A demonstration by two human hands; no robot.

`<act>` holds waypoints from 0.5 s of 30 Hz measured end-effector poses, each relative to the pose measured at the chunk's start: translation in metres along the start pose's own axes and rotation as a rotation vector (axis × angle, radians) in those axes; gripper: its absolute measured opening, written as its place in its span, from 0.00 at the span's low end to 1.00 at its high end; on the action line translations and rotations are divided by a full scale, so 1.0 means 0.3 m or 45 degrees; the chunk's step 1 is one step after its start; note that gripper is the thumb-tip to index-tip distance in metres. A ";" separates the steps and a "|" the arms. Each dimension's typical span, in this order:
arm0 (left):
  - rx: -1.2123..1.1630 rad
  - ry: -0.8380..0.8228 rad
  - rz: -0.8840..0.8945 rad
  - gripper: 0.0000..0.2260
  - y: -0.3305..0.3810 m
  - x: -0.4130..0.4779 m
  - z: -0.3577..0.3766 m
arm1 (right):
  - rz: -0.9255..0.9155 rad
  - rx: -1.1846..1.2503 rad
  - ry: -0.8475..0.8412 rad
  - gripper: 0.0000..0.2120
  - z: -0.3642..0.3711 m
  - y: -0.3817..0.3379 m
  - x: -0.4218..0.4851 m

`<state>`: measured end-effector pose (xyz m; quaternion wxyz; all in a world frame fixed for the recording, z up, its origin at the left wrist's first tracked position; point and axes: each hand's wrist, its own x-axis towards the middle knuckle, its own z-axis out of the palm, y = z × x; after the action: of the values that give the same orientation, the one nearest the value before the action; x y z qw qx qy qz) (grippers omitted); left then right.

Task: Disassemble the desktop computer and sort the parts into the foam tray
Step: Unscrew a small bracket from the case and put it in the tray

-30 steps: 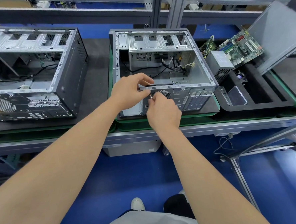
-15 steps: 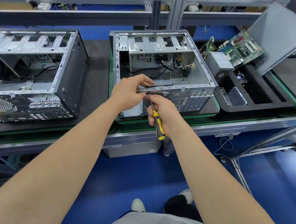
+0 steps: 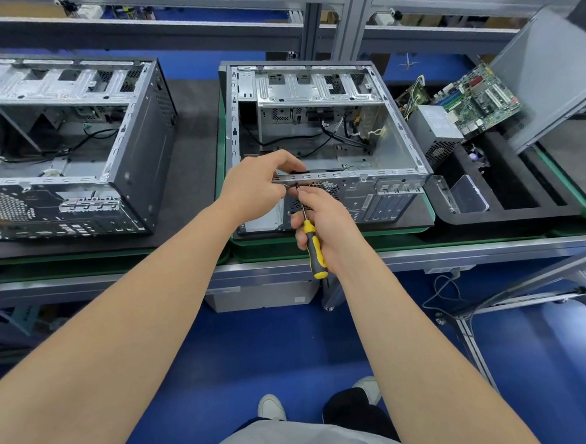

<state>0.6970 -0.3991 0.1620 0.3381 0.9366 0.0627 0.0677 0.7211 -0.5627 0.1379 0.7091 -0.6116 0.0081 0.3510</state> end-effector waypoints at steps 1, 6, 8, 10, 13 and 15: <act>0.008 0.003 0.002 0.25 0.002 -0.001 0.001 | -0.003 -0.003 0.001 0.12 0.000 0.000 0.000; 0.016 0.021 0.016 0.22 0.004 -0.005 0.003 | -0.010 -0.015 -0.001 0.11 -0.003 -0.002 -0.001; 0.015 0.017 0.024 0.20 0.006 -0.007 0.001 | -0.016 -0.019 -0.004 0.11 -0.004 -0.001 0.000; 0.009 0.002 0.026 0.19 0.008 -0.006 0.000 | -0.018 -0.020 -0.004 0.11 -0.005 -0.002 0.000; 0.025 -0.024 0.044 0.20 0.006 -0.004 -0.003 | -0.014 -0.026 -0.004 0.11 -0.007 -0.001 0.000; 0.049 -0.033 0.061 0.20 0.004 -0.006 -0.005 | -0.015 -0.034 -0.004 0.11 -0.006 0.000 -0.001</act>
<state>0.6949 -0.3994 0.1639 0.3192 0.9449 0.0371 0.0625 0.7217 -0.5644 0.1377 0.7027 -0.6206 -0.0012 0.3478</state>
